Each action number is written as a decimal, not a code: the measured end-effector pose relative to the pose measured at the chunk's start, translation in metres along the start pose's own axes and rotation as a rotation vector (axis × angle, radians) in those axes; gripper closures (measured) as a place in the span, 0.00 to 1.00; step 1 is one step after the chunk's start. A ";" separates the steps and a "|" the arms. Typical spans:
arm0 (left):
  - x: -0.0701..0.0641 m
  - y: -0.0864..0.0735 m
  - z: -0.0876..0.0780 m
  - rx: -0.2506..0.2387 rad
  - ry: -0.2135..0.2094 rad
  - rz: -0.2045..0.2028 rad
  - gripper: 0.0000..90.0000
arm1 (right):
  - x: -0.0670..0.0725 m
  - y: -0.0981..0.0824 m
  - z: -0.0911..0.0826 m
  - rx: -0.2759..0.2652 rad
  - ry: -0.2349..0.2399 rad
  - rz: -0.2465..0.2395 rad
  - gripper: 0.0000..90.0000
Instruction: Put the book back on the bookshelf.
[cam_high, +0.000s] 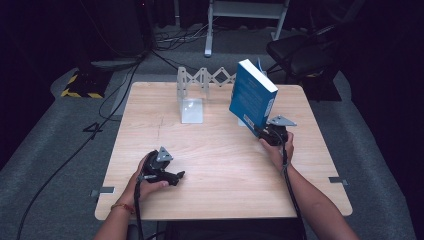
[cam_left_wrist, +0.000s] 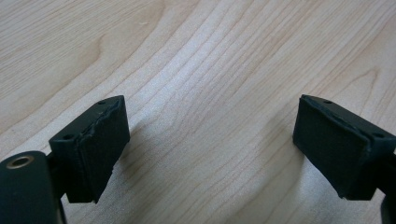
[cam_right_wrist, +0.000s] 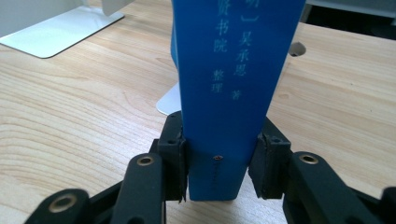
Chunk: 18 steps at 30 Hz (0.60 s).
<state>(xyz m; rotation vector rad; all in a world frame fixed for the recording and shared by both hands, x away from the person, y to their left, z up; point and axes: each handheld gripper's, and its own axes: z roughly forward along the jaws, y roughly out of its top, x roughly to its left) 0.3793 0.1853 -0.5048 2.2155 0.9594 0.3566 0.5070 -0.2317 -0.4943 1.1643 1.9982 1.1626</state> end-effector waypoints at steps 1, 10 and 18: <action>0.000 0.000 0.000 0.001 -0.002 -0.001 0.13 | 0.000 0.000 0.000 0.002 -0.005 0.004 0.69; 0.000 0.000 0.000 0.001 -0.001 -0.001 0.13 | 0.002 -0.006 -0.005 -0.027 -0.043 0.068 0.70; 0.000 0.000 0.000 0.000 0.004 0.005 0.13 | 0.003 -0.013 -0.018 -0.032 -0.064 0.107 0.70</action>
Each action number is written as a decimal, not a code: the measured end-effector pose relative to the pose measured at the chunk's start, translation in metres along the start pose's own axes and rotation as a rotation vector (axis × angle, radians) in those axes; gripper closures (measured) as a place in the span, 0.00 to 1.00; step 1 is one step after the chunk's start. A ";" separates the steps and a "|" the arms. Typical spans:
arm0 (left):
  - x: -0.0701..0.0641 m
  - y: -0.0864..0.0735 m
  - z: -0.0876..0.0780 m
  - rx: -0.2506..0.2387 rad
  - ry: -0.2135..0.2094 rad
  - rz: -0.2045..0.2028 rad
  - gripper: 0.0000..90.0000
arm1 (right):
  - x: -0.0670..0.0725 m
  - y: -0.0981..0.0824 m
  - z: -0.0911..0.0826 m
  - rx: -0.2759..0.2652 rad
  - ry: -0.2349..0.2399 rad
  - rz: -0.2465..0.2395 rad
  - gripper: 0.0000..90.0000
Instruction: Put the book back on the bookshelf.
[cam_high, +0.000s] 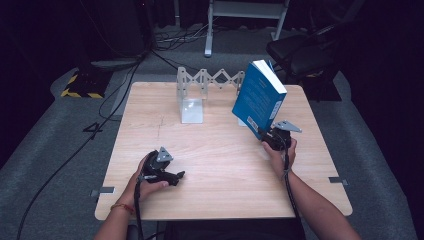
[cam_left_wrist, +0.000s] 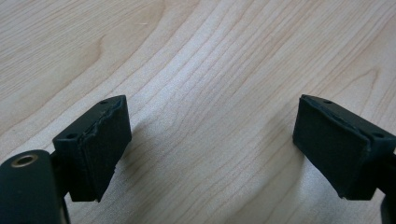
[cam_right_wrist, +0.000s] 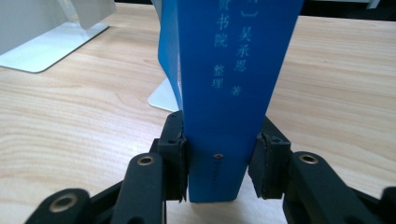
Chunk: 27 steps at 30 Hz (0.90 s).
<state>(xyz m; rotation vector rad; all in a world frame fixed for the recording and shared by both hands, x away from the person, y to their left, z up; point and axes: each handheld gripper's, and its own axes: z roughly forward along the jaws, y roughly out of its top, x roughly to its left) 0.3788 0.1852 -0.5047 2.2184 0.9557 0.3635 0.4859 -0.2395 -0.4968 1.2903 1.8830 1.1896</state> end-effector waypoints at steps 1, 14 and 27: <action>0.000 0.000 0.000 0.001 0.000 0.001 0.13 | 0.001 -0.001 -0.002 -0.004 -0.017 -0.005 0.70; 0.000 0.001 0.001 0.005 -0.008 0.009 0.13 | 0.012 0.006 0.011 0.002 -0.040 -0.013 0.69; 0.000 0.001 0.001 0.005 -0.011 0.003 0.13 | 0.016 0.018 0.030 0.025 -0.023 -0.027 0.68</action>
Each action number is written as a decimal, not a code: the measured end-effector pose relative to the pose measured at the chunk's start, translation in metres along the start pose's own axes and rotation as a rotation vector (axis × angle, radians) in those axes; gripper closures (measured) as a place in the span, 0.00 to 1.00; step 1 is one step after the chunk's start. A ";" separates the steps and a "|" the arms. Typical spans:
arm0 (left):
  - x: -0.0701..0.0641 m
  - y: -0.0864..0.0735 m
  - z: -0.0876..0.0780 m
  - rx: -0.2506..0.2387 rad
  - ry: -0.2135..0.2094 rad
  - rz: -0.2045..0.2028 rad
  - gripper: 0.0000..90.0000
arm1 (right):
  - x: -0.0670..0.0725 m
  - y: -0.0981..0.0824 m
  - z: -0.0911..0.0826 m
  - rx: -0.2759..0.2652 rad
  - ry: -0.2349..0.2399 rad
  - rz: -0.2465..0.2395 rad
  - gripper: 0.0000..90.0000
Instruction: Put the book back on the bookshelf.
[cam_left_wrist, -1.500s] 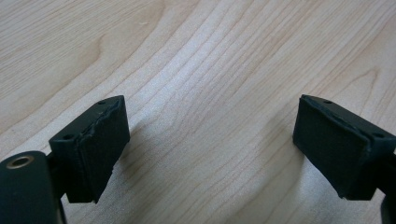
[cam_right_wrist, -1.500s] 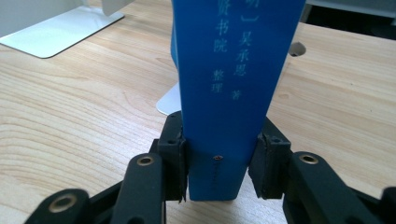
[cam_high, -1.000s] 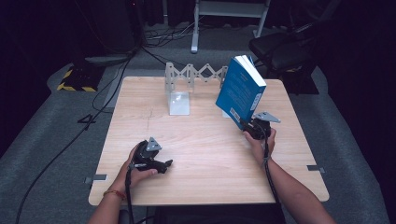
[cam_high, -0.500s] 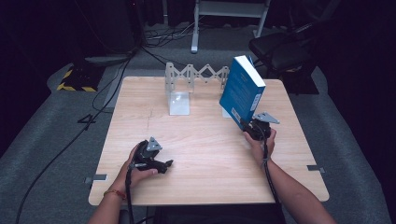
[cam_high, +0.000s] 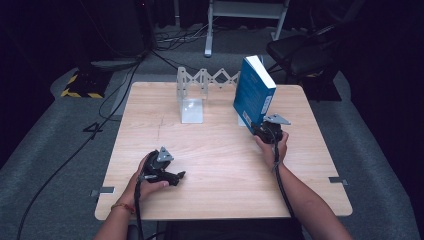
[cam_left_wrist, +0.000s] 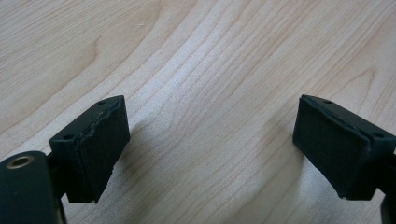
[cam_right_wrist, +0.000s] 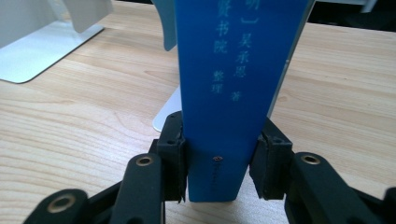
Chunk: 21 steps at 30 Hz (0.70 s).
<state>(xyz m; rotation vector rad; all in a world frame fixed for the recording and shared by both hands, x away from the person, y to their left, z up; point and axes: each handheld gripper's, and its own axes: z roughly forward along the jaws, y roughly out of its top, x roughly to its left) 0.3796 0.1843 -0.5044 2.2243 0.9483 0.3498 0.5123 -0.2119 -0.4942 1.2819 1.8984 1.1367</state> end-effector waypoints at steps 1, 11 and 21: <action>0.000 0.000 0.000 0.000 0.000 0.000 0.13 | 0.000 0.000 0.000 0.000 0.000 0.000 0.68; 0.000 0.000 0.000 0.000 0.005 0.002 0.13 | -0.017 0.009 -0.019 -0.074 0.083 -0.049 0.56; 0.000 0.000 0.000 0.000 0.002 0.000 0.13 | -0.018 0.035 -0.043 -0.195 0.090 -0.105 0.65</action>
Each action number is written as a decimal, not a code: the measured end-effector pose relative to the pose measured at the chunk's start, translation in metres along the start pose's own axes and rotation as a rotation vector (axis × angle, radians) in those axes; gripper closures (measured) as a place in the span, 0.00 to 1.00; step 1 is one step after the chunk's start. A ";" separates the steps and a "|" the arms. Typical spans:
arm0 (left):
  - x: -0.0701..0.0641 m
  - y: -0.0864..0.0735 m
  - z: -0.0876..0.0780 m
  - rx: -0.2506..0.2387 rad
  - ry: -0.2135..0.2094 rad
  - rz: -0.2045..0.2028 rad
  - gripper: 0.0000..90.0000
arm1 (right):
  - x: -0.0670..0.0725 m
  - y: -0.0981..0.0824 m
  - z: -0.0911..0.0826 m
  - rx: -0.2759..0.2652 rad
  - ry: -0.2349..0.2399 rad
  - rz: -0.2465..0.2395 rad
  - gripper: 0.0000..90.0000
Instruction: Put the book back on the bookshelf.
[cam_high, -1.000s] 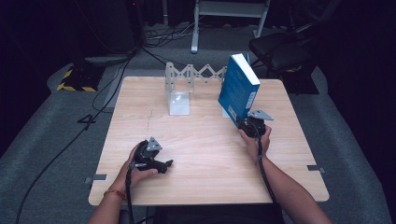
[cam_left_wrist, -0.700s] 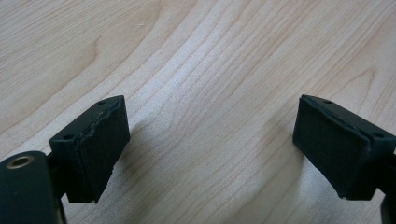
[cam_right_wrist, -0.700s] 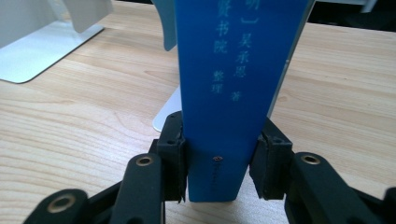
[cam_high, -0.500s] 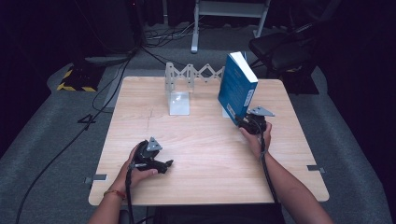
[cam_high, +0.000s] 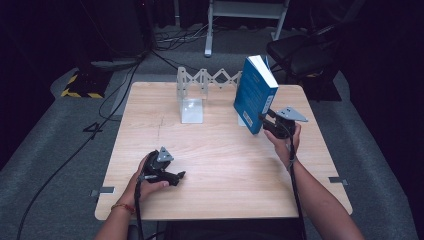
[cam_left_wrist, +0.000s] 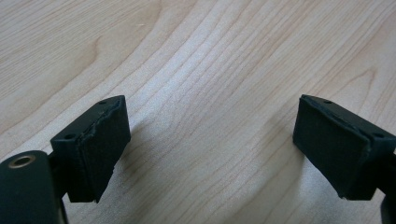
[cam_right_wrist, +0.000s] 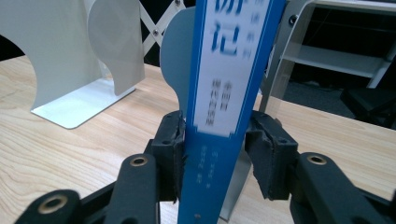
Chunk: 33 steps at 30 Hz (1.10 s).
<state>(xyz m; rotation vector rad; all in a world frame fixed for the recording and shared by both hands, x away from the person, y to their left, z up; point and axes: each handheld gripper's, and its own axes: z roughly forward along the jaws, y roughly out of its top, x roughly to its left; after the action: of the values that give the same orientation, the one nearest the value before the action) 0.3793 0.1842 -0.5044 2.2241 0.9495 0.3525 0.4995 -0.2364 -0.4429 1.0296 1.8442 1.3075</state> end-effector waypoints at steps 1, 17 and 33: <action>0.000 0.000 0.000 0.000 0.000 0.000 0.13 | -0.002 0.002 0.001 0.005 0.013 0.006 0.65; 0.000 0.000 0.000 -0.001 0.000 -0.001 0.13 | -0.007 0.004 0.008 0.005 -0.013 0.035 0.66; 0.000 0.000 0.000 0.000 0.001 0.000 0.13 | -0.026 0.012 -0.021 0.097 0.098 -0.044 0.40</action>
<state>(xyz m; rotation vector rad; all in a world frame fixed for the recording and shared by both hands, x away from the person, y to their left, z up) 0.3792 0.1842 -0.5044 2.2241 0.9497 0.3534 0.4969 -0.2663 -0.4233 0.9843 2.0096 1.2730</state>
